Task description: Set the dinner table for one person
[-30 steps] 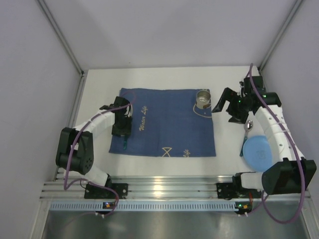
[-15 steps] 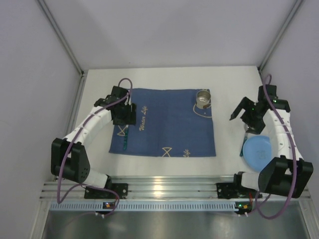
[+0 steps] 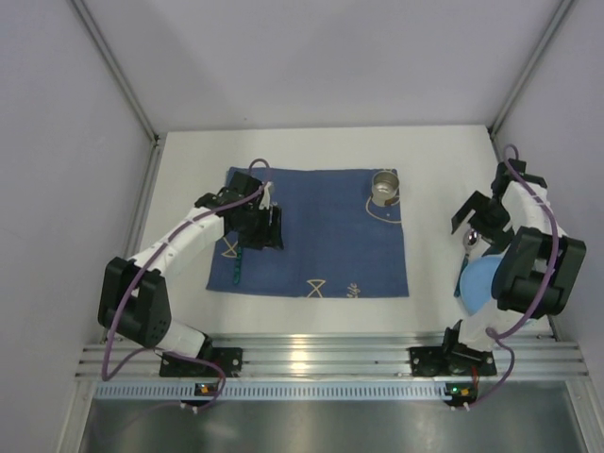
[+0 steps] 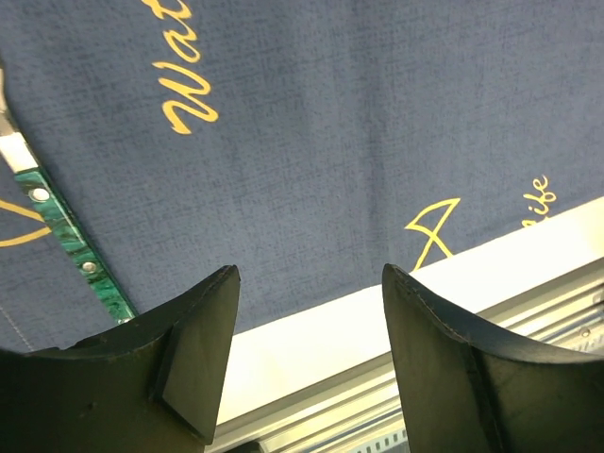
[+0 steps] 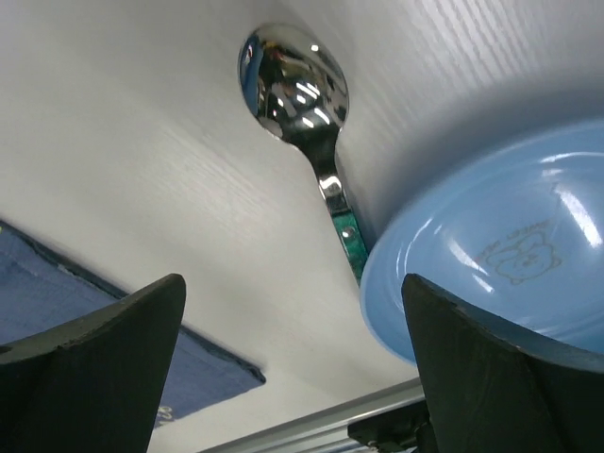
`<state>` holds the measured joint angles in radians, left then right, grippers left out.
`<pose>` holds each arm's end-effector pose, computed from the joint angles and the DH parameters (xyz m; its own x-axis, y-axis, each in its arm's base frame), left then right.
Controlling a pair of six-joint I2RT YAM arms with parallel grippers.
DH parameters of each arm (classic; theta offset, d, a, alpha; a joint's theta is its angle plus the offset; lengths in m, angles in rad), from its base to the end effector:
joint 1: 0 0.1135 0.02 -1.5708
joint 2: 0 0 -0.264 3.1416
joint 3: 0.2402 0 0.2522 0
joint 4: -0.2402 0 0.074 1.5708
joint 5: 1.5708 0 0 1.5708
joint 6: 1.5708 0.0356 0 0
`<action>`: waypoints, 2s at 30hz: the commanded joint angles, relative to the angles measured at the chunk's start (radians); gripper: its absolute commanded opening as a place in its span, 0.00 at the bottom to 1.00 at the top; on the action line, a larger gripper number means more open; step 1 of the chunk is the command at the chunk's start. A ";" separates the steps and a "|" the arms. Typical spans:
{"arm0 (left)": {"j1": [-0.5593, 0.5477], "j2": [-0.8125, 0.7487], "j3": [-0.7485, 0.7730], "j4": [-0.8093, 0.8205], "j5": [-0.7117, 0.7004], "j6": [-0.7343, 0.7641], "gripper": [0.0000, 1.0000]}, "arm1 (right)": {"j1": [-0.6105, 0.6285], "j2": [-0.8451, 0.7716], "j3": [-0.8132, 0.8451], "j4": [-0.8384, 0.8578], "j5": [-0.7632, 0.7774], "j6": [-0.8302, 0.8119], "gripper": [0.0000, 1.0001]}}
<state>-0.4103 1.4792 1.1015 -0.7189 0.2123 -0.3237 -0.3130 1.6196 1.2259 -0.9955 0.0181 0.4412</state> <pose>0.2678 -0.1247 0.2450 -0.9255 0.0635 -0.3733 0.1938 0.9263 -0.3230 0.2870 -0.0936 0.2308 -0.7134 0.6796 -0.1709 0.6808 0.7299 0.0610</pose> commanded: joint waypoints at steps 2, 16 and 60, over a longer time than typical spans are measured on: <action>0.002 -0.027 -0.009 0.050 0.068 -0.008 0.67 | -0.015 0.068 0.066 0.093 0.043 -0.016 0.96; -0.001 -0.057 0.086 -0.079 -0.063 -0.086 0.65 | -0.020 0.097 -0.111 0.181 0.000 0.085 0.62; 0.051 -0.019 0.244 0.104 -0.137 0.017 0.69 | 0.865 0.279 0.411 0.017 0.145 0.154 0.00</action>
<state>-0.3649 1.4517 1.3010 -0.6788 0.0402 -0.3084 0.5480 1.8492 1.6424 -1.0370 0.2230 0.6209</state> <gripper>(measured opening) 0.688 0.055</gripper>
